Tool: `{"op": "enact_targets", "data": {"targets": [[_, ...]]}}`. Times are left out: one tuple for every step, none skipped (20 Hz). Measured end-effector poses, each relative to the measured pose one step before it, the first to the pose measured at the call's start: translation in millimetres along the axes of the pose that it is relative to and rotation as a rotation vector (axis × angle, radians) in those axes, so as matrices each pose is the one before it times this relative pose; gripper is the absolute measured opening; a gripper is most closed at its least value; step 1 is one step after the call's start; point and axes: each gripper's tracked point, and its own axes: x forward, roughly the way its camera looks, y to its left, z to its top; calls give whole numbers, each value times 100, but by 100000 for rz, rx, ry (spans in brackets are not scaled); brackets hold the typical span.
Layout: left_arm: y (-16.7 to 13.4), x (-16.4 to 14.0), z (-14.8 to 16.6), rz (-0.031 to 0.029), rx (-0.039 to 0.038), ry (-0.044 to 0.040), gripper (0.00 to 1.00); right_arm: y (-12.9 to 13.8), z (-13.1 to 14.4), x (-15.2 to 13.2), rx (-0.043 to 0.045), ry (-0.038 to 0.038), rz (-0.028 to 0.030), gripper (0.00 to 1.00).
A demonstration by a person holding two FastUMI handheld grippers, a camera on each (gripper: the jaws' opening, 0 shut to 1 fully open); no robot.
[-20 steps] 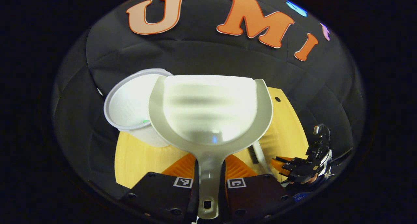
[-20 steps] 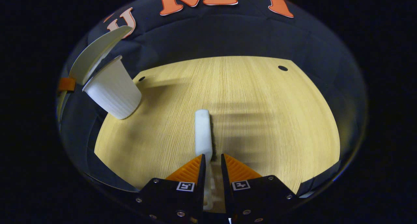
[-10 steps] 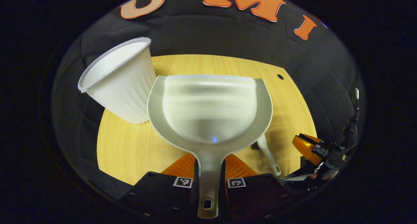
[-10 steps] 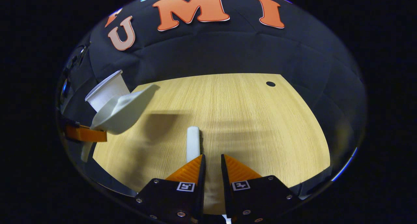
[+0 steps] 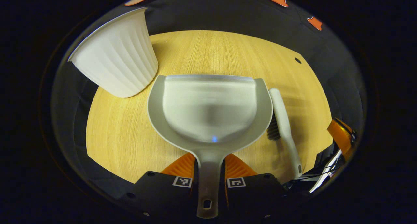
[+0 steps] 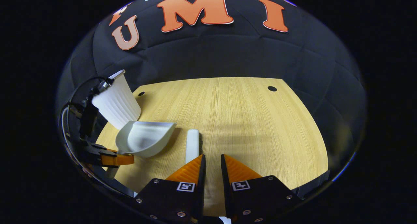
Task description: Pick up the small broom and dustpan from the desktop, sweep the trash into the dustpan with the broom, and then empty the trash into the garbage bin.
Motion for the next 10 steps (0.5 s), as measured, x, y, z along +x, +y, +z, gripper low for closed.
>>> {"op": "enact_targets", "data": {"targets": [[178,634,-249,615,-96,793,25,49,190,8,-370,-469,278,27],[116,555,-82,133,-42,828,26,-29,204,-80,-369,-600,-165,27],[-13,-189,-74,313,38,565,27,-45,169,-62,-205,-546,-107,27],[-3,300,3,-307,334,307,28,-69,214,22,31,-561,-250,27],[115,116,24,-583,318,99,28,51,139,23,166,-333,118,27],[-15,68,114,-632,422,475,29,-45,65,-23,82,6,-232,27],[151,243,188,-235,-65,448,31,72,129,19,299,-276,372,26],[66,56,198,145,328,267,31,-36,63,31,-152,-17,-340,27],[242,122,209,281,277,-838,32,123,54,-49,39,-258,286,27],[184,30,613,251,1316,-1788,34,-70,117,31,-78,-150,-415,27]]}}
